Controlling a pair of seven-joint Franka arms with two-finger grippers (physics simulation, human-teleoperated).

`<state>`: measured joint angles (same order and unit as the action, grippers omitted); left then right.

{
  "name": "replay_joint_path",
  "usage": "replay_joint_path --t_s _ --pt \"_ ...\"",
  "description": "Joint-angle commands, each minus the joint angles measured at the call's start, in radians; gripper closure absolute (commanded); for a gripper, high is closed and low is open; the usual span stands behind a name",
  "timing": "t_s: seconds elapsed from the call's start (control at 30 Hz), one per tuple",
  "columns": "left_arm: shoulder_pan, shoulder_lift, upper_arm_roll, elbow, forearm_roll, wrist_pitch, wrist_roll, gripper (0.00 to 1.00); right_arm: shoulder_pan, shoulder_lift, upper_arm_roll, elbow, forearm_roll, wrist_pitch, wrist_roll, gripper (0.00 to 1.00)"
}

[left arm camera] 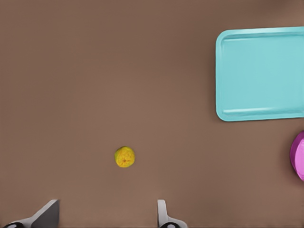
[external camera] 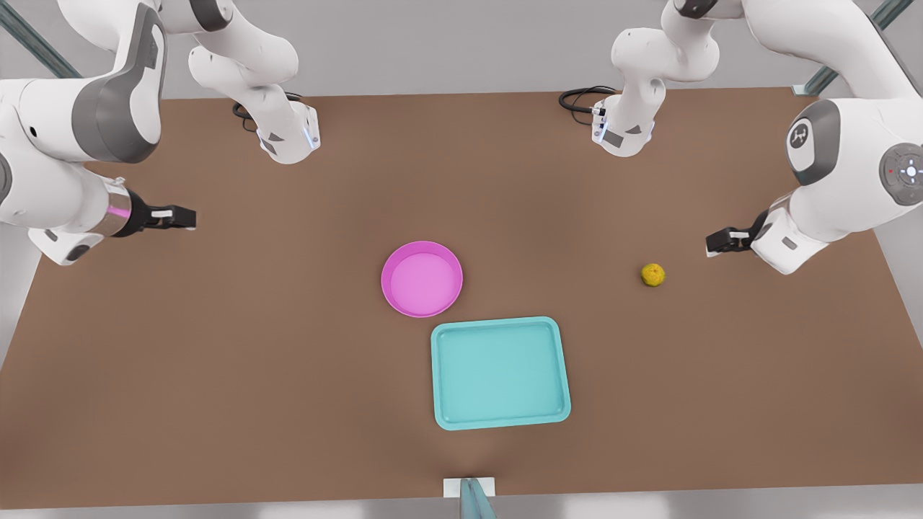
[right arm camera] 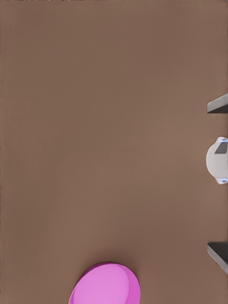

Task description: Place the orange on the plate with the left arm and the plate on the tray with the right arm

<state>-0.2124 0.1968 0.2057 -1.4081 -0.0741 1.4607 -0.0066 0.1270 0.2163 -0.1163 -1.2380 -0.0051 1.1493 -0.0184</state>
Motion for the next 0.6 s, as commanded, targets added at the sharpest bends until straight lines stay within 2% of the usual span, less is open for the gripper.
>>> replay_joint_path --t_s 0.0,0.07,0.13,0.23,0.27,0.4,0.57 --pt "0.002 0.000 0.000 0.001 0.002 -0.031 0.000 0.00 0.000 -0.002 0.000 0.000 -0.004 0.030 -0.008 0.00" --pt "0.004 0.001 0.001 -0.014 -0.010 -0.026 -0.006 0.00 0.000 0.002 0.000 0.000 -0.004 0.030 -0.008 0.00" --pt "0.005 0.027 0.006 -0.189 -0.003 0.016 -0.015 0.00 0.000 0.011 0.000 0.000 -0.004 0.030 -0.009 0.00" --pt "0.031 0.041 0.003 -0.549 0.002 0.435 -0.001 0.00 0.000 0.017 0.000 -0.001 -0.001 0.029 -0.011 0.00" --pt "0.031 0.044 -0.002 -0.621 0.002 0.532 0.002 0.00 0.003 0.018 0.001 -0.001 -0.004 0.029 -0.006 0.00" --pt "0.034 0.102 -0.002 -0.742 0.000 0.783 0.056 0.00 0.007 0.023 0.001 -0.001 -0.006 0.029 -0.003 0.00" --pt "0.034 0.119 -0.005 -0.792 -0.010 0.833 0.056 0.00 0.005 0.023 0.001 -0.009 -0.004 0.018 -0.011 0.00"
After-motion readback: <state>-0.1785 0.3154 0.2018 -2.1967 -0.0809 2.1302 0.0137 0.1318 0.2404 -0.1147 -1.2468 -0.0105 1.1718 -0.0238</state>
